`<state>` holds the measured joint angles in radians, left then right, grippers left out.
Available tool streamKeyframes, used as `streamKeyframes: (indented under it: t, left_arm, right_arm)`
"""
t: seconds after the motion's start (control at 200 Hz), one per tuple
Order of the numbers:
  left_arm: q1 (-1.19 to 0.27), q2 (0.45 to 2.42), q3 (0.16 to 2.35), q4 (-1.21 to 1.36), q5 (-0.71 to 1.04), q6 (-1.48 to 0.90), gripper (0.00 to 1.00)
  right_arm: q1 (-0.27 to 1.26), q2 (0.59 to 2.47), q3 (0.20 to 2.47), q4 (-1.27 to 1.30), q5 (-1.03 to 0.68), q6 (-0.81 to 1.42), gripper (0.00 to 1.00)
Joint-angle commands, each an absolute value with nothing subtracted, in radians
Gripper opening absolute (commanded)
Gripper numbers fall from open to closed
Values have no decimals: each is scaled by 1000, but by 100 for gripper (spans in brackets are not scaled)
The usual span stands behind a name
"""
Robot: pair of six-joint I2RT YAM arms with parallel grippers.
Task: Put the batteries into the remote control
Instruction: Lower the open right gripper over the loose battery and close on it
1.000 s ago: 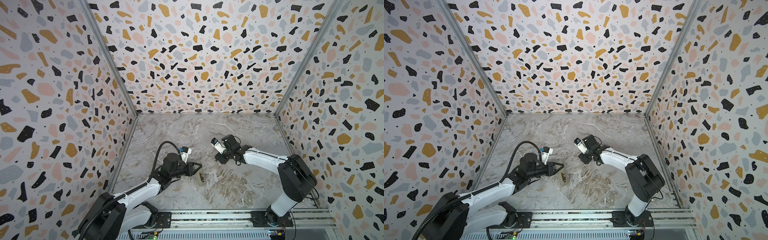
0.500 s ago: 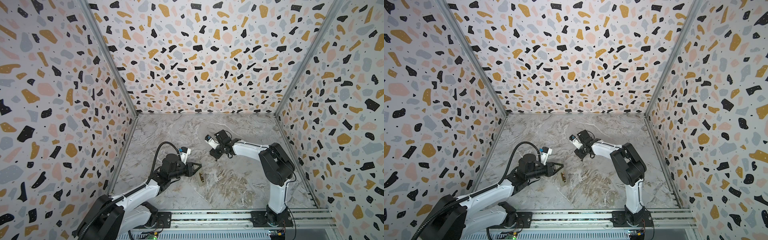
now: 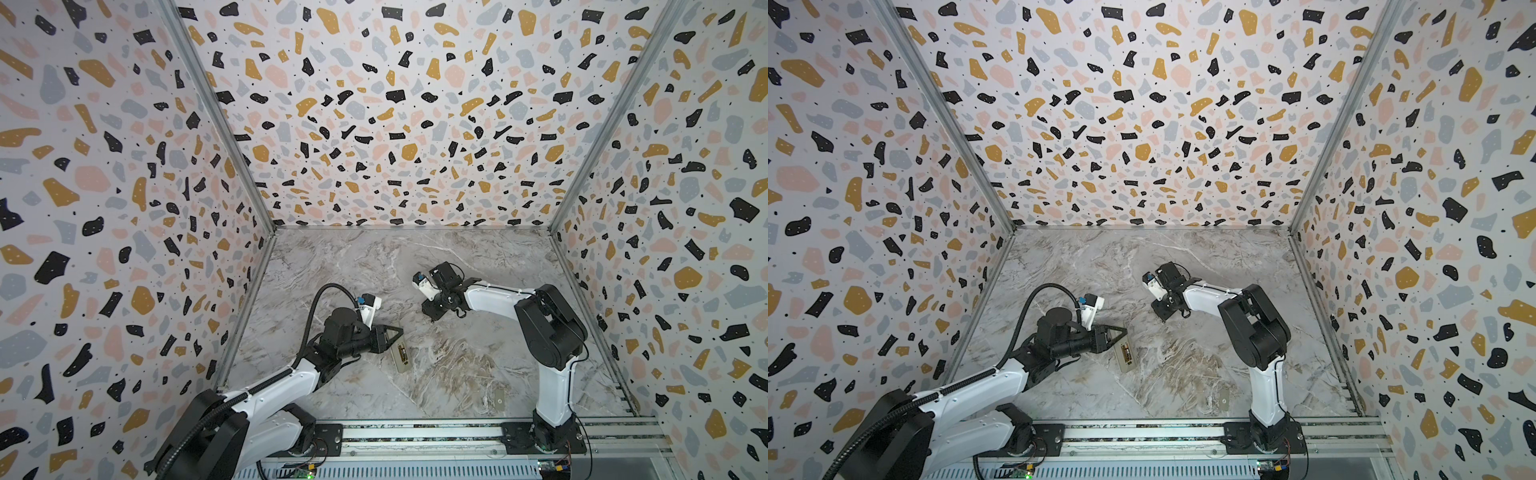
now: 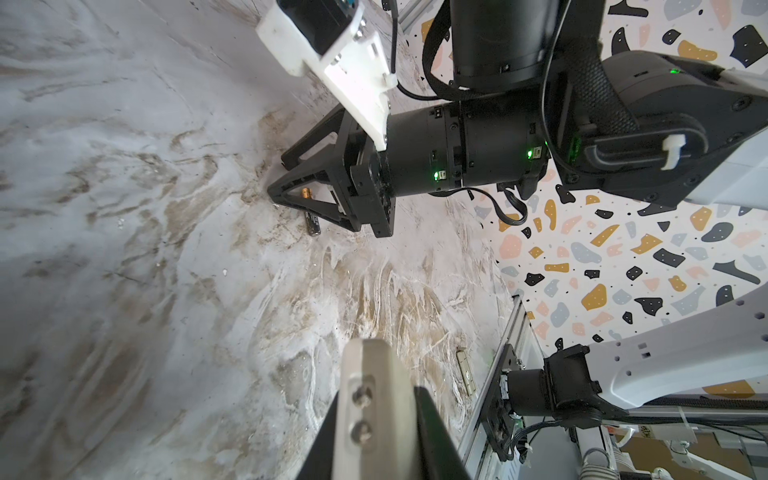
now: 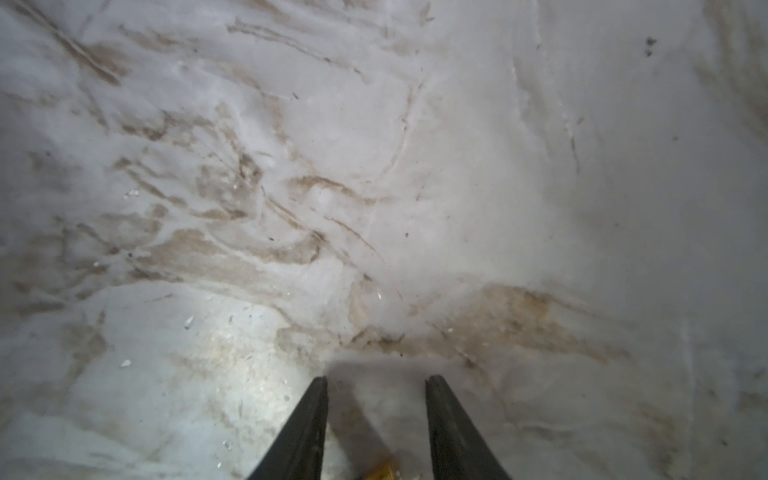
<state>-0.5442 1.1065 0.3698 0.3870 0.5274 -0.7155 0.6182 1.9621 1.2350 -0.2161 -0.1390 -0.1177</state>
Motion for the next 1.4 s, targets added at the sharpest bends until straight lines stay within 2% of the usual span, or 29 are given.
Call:
streamKeyframes:
  t: [0.0,0.701,1.191,1.396]
  left_arm:
    - [-540,1103,363,438,522,-707,0]
    - [-541,1117,357,454,521,-710,0]
    - [-540,1115,360,451,517,-713,0]
    - [-538,1105,365,425,476,-703,0]
  right_arm:
    - [612,1911,1194,-255,-147,-94,41]
    - [612,1792,1055,-234,-123,-51,33]
    - [646,1804,1051,-224,-128,-116,5]
    - [784,1740,1003,-225,-110,-147,4]
